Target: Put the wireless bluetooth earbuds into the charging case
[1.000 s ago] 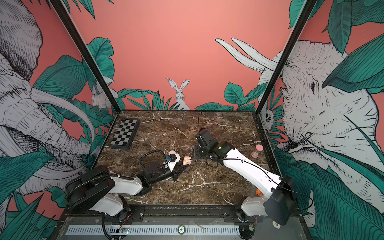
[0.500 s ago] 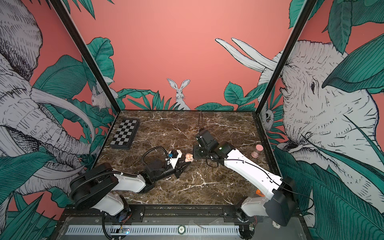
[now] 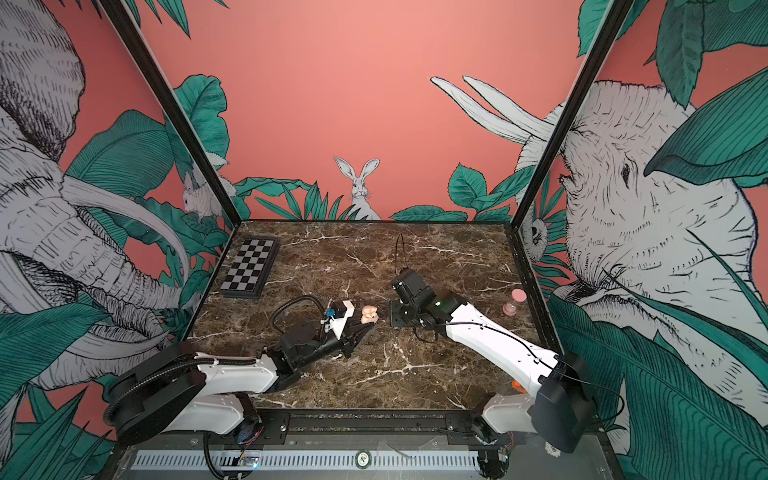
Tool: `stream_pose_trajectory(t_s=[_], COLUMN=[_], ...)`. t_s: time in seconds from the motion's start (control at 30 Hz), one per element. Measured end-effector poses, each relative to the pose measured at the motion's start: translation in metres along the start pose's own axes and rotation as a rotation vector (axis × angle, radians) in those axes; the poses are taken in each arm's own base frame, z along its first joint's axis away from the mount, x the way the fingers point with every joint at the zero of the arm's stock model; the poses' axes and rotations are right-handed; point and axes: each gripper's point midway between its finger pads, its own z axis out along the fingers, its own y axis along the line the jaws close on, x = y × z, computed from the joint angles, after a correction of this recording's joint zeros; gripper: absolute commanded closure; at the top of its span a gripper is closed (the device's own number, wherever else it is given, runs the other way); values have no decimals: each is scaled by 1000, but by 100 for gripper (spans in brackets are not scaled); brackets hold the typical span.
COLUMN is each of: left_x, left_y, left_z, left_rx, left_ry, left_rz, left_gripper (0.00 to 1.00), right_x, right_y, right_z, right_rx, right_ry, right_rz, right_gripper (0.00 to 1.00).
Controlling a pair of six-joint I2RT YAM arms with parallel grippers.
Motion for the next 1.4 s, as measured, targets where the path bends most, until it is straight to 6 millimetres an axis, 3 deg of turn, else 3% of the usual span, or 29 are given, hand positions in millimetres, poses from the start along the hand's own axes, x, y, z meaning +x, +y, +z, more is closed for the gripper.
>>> stream_pose_trajectory(t_s=[0.23,0.43,0.67,0.9,1.03,1.4], left_x=[2,2,-8,-7,-7,-6], left_y=[5,9,8,7,6,5], left_z=[-4,-16,-20,-20,-20,-20], left_rx=[-32,-61,-63,-58,-51,-41], left_ry=[4,-15,-49,-47,-46,-43], left_rz=[33,59,79,80,83,94], left_gripper=[100,100,100,100,100,100], right_x=[11,24,17,17,12,26], right_y=[-17,-21,-21,-38,-38,-44], right_z=[45,75,99,102,105,119], right_rx=[43,62,118,214,234,269], right_ry=[125,201,234,252,260,324], right_rz=[31,55,154,240,252,261], right_gripper=[58,58,60,59,61,67])
